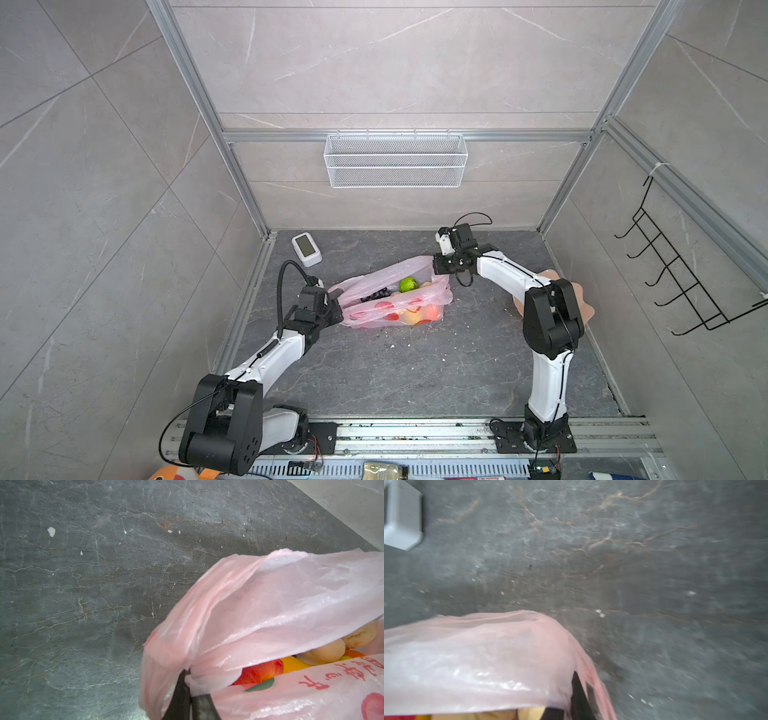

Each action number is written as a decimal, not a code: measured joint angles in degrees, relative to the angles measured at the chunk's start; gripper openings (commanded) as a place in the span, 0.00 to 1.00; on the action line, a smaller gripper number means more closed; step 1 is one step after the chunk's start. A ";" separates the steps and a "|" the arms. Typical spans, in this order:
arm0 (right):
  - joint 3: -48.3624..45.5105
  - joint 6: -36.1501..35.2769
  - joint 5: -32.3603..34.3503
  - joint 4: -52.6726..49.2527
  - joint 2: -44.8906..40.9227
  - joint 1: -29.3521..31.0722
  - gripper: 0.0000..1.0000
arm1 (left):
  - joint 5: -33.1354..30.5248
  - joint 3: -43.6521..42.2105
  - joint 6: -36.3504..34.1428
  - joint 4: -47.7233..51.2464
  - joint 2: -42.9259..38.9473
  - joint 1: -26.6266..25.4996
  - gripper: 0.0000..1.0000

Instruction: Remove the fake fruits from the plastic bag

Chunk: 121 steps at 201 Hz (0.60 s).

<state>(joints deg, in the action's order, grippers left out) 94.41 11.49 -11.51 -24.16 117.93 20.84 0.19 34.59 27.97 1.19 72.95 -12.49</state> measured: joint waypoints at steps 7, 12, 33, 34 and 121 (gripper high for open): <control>1.64 0.28 -0.46 -0.63 0.85 0.55 0.19 | 0.13 0.00 -0.11 0.00 0.44 -0.04 0.00; 2.95 0.37 -0.70 -1.03 1.49 1.01 0.20 | 0.20 0.02 -0.20 0.02 0.70 -0.17 0.00; 9.40 1.07 -1.18 -3.58 4.13 3.04 0.49 | 0.17 0.02 -0.61 0.04 1.20 -1.18 0.00; 9.75 1.53 -1.14 -3.72 4.24 3.19 0.50 | 0.17 0.02 -0.61 0.04 1.20 -1.22 0.00; -0.44 9.18 21.44 -11.06 -9.33 9.55 0.89 | 0.15 0.24 -0.96 -0.07 1.25 -3.54 0.00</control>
<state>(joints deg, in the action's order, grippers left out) 93.97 20.67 9.93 -35.22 108.60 30.39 0.34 34.83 27.00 1.13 74.19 -16.03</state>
